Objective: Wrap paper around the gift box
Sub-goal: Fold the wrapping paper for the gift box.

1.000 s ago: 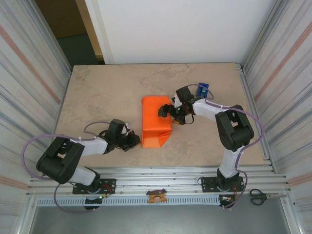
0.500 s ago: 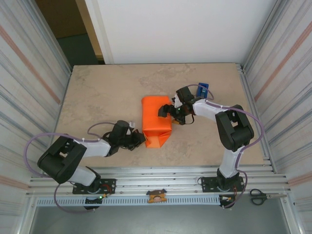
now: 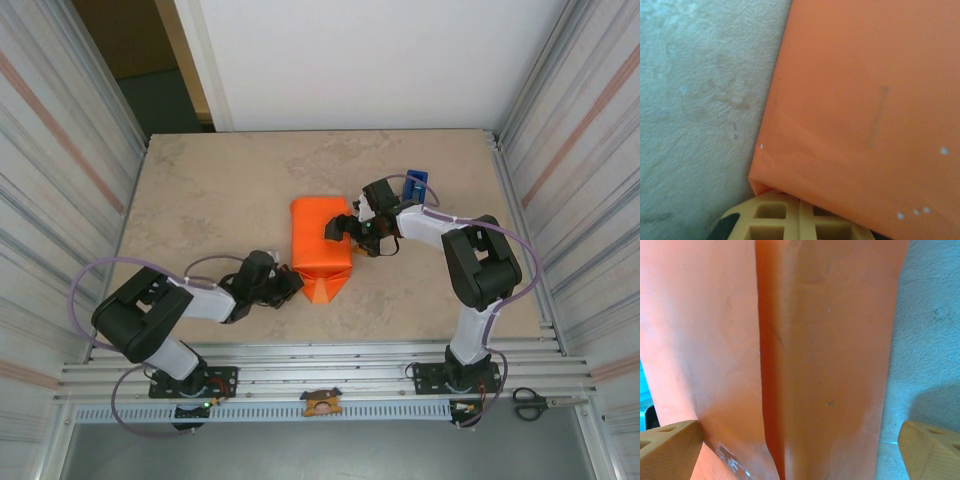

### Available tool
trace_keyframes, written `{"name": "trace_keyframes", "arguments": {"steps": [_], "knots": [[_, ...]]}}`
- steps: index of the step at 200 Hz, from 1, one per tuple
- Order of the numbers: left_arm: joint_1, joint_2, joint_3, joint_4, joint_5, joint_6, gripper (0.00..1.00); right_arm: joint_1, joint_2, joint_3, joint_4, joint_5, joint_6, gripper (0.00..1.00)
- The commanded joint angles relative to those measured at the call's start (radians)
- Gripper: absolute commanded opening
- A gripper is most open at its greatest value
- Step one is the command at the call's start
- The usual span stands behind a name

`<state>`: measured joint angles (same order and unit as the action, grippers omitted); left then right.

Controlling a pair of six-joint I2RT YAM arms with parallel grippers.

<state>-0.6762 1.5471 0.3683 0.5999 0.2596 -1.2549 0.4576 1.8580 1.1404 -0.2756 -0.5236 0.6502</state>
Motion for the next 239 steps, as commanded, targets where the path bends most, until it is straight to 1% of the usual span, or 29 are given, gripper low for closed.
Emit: {"name": "trace_keyframes", "arguments": {"steps": [1, 33, 63, 85, 155, 177, 201, 239], "knots": [[-0.023, 0.021, 0.009, 0.086, -0.078, -0.053, 0.00, 0.003, 0.000, -0.031, -0.055, 0.022, 0.011, 0.98], [-0.055, 0.011, 0.003, 0.100, -0.144, -0.084, 0.00, 0.003, -0.002, -0.030, -0.056, 0.017, 0.009, 0.98], [-0.062, -0.004, -0.003, 0.062, -0.183, -0.100, 0.00, 0.003, -0.002, -0.027, -0.056, 0.017, 0.011, 0.98], [-0.062, -0.002, -0.016, 0.080, -0.205, -0.119, 0.00, 0.003, -0.003, -0.028, -0.056, 0.017, 0.012, 0.98], [-0.075, 0.034, 0.030, 0.112, -0.226, -0.144, 0.00, 0.004, 0.000, -0.028, -0.055, 0.013, 0.014, 0.98], [-0.086, 0.047, 0.038, 0.097, -0.240, -0.155, 0.00, 0.004, 0.001, -0.028, -0.054, 0.013, 0.014, 0.98], [-0.092, 0.074, 0.050, 0.078, -0.226, -0.157, 0.00, 0.004, -0.001, -0.031, -0.055, 0.014, 0.014, 0.98], [-0.112, 0.077, 0.042, 0.027, -0.239, -0.179, 0.00, 0.003, -0.005, -0.034, -0.056, 0.017, 0.014, 0.98]]}}
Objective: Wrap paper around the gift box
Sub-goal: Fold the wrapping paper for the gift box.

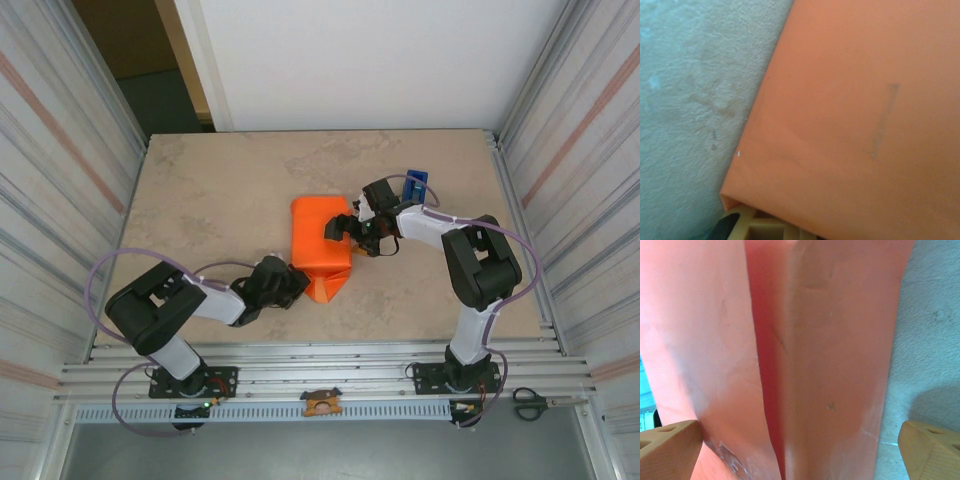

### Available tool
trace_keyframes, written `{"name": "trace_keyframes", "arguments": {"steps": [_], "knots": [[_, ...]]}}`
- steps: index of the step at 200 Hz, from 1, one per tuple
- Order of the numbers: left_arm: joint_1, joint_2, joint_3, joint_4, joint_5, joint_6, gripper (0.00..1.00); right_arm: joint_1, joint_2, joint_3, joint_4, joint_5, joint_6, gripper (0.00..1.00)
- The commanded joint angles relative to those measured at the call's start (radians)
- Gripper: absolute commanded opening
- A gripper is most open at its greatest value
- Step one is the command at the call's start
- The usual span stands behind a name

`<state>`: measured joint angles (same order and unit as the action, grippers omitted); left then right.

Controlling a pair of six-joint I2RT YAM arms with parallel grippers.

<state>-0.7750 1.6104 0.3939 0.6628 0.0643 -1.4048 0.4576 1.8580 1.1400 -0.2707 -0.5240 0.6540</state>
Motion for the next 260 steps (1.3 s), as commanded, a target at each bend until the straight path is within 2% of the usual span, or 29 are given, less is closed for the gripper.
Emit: {"name": "trace_keyframes", "arguments": {"steps": [1, 62, 114, 189, 231, 260], "knots": [[-0.013, 0.015, 0.016, -0.036, -0.043, -0.030, 0.00, 0.004, -0.003, -0.033, -0.061, 0.018, 0.010, 0.98], [-0.029, -0.012, 0.007, -0.081, -0.020, -0.032, 0.00, 0.001, -0.006, -0.031, -0.069, 0.024, 0.007, 0.98], [-0.081, -0.047, 0.005, -0.121, -0.043, -0.035, 0.00, -0.003, -0.005, -0.031, -0.073, 0.027, 0.007, 0.98], [-0.150, -0.002, 0.017, -0.078, -0.063, -0.093, 0.00, -0.002, -0.010, -0.031, -0.078, 0.027, 0.007, 0.99], [-0.172, -0.038, 0.067, -0.237, -0.064, -0.071, 0.00, -0.001, -0.015, -0.036, -0.079, 0.031, 0.005, 0.99], [-0.182, -0.036, 0.079, -0.214, -0.058, -0.040, 0.00, 0.001, -0.016, -0.038, -0.075, 0.034, 0.007, 0.99]]}}
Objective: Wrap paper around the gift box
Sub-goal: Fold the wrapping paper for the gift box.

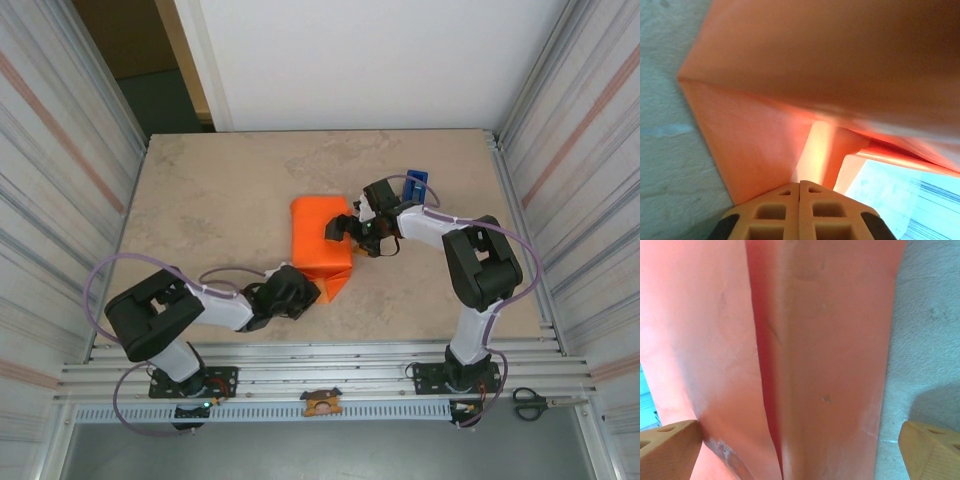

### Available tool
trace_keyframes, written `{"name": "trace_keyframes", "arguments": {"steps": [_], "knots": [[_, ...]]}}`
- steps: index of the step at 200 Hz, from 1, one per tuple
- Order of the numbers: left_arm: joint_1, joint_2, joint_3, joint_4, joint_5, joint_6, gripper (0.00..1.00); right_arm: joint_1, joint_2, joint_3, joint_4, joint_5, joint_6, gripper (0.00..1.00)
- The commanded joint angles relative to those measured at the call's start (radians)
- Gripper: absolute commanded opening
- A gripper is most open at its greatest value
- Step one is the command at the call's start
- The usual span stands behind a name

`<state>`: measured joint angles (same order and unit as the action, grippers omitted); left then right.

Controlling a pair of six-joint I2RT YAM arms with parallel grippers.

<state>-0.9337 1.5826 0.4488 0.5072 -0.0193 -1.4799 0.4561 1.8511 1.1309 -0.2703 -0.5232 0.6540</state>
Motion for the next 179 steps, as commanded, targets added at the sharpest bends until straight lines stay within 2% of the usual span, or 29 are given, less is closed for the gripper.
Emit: {"name": "trace_keyframes", "arguments": {"steps": [1, 30, 66, 95, 125, 179], "knots": [[-0.023, -0.010, 0.025, -0.059, 0.026, 0.036, 0.00, 0.003, -0.009, -0.029, -0.075, 0.033, 0.006, 0.99], [-0.023, -0.070, 0.017, -0.028, -0.003, 0.109, 0.00, 0.003, -0.001, -0.024, -0.076, 0.031, 0.007, 0.99], [-0.010, -0.245, -0.003, -0.177, -0.102, 0.186, 0.00, 0.004, -0.001, -0.013, -0.081, 0.031, 0.009, 0.99], [0.040, -0.342, -0.052, -0.207, -0.093, 0.222, 0.00, 0.005, -0.001, -0.003, -0.091, 0.032, 0.006, 0.99], [0.073, -0.304, -0.045, -0.190, -0.019, 0.240, 0.00, 0.007, 0.002, 0.004, -0.093, 0.033, 0.006, 0.99], [0.102, -0.188, -0.053, -0.066, -0.019, 0.220, 0.00, 0.009, -0.002, 0.007, -0.096, 0.033, 0.009, 0.99]]}}
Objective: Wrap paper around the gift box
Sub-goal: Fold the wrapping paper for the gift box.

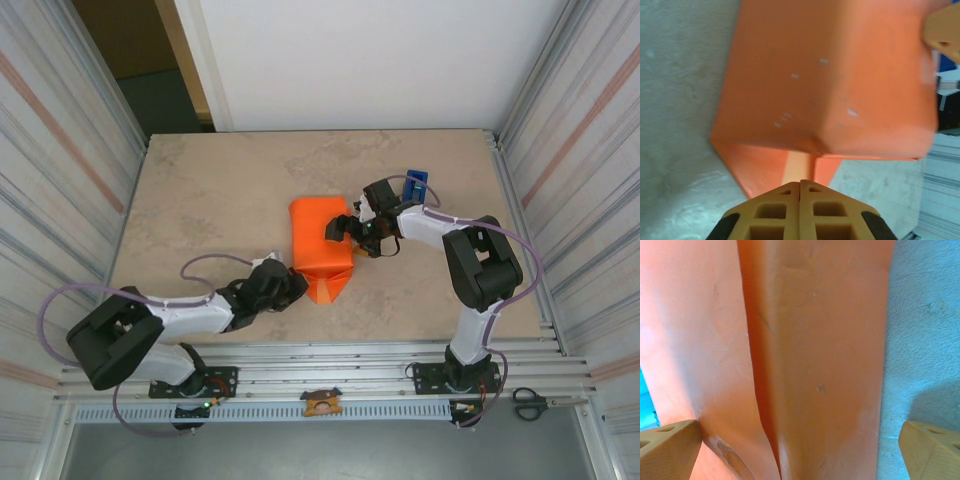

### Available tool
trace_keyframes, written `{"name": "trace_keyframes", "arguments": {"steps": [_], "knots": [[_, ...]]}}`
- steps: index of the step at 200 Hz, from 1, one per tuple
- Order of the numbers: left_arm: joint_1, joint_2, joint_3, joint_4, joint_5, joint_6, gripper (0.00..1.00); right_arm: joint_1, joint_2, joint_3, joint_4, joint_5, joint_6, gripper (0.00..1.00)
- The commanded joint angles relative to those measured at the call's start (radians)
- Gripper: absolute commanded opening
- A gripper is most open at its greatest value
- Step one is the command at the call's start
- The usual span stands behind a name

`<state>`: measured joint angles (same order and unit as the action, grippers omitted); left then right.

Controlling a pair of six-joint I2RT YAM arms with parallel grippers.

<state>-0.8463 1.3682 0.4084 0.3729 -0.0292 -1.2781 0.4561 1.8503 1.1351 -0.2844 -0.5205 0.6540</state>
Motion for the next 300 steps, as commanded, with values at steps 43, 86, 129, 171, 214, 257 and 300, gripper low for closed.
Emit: {"name": "trace_keyframes", "arguments": {"steps": [43, 86, 129, 171, 214, 257, 300], "knots": [[0.032, 0.058, -0.006, 0.073, -0.061, 0.032, 0.00, 0.010, 0.000, 0.005, -0.084, 0.029, 0.007, 0.99], [0.033, 0.088, 0.018, 0.048, -0.104, 0.051, 0.00, 0.010, 0.001, 0.008, -0.088, 0.029, 0.007, 0.99], [0.034, 0.141, 0.038, 0.063, -0.106, 0.050, 0.00, 0.012, -0.003, 0.007, -0.088, 0.028, 0.007, 0.99], [0.037, 0.173, 0.034, 0.083, -0.101, 0.036, 0.00, 0.013, -0.006, 0.005, -0.091, 0.025, 0.006, 0.99], [0.038, 0.184, 0.039, 0.023, -0.088, 0.025, 0.00, 0.016, -0.005, 0.006, -0.088, 0.025, 0.007, 0.99], [0.026, 0.153, 0.071, -0.087, -0.057, 0.053, 0.00, 0.019, -0.005, 0.005, -0.088, 0.029, 0.009, 0.99], [0.003, 0.149, 0.112, -0.127, -0.063, 0.057, 0.00, 0.019, -0.001, 0.003, -0.090, 0.031, 0.009, 0.99]]}}
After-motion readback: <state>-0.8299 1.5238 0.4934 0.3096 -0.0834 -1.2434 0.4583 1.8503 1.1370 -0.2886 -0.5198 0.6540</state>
